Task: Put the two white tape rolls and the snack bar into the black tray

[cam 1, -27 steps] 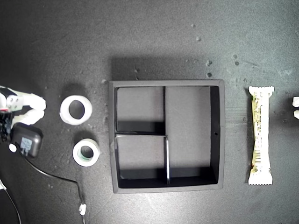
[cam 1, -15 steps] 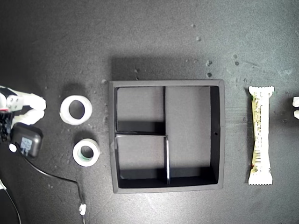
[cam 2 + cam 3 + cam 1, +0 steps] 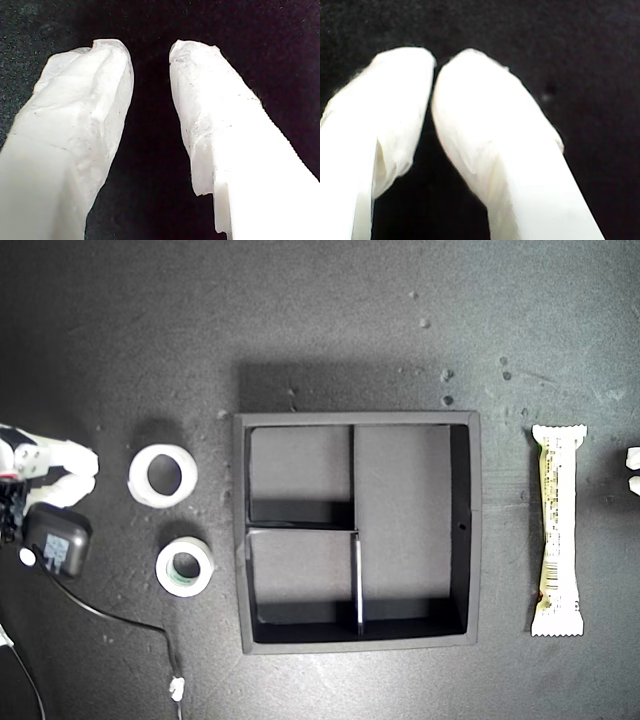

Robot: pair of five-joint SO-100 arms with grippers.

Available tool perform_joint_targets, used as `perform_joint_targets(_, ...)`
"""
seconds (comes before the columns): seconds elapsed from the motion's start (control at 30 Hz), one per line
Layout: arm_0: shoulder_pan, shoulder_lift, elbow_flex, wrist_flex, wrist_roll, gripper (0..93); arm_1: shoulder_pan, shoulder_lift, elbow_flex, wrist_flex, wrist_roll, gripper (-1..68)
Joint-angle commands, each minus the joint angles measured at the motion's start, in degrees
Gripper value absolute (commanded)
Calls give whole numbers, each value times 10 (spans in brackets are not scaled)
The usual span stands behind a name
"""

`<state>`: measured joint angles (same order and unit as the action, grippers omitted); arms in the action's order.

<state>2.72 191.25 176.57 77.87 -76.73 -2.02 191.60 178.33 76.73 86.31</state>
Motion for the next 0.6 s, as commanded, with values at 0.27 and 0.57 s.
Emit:
perform_joint_targets(0.27,9,28,33,21,-15,3,3,2,7,1,-67,40)
perform_joint_targets(0.57,4,28,33,21,-65,3,45,3,7,-138,-12,-3)
